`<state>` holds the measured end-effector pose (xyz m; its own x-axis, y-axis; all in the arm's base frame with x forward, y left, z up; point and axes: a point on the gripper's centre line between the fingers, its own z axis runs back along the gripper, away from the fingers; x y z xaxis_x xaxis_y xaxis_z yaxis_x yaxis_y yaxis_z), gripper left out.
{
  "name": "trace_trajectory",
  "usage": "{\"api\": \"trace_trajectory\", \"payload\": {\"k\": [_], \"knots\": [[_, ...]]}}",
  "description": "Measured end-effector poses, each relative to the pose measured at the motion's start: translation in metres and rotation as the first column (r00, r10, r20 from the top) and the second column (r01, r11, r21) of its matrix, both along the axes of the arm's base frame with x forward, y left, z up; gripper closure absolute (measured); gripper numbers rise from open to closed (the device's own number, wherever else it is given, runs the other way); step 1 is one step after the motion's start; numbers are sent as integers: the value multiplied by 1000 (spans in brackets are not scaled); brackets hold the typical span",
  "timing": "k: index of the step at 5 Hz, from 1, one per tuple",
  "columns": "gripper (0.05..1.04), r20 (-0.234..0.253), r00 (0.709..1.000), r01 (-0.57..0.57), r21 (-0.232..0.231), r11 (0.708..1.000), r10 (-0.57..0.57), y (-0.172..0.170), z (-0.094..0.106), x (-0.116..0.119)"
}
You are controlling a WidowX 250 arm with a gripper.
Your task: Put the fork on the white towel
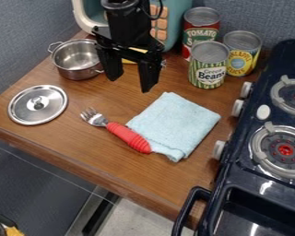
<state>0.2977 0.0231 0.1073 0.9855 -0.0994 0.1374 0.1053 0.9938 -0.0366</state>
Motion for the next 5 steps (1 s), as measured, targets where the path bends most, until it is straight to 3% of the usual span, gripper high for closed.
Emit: {"api": "trace_trajectory", "payload": {"k": [1,3,4,5], "knots": [[84,-32,999,-6,-3,1000,5,0,-9,-3],[84,-91,994,-44,90,995,52,-6,-16,-23],[84,-44,955,-280,194,940,294,-11,-15,-23],[84,91,849,-529,133,838,521,-3,-14,-18]]}}
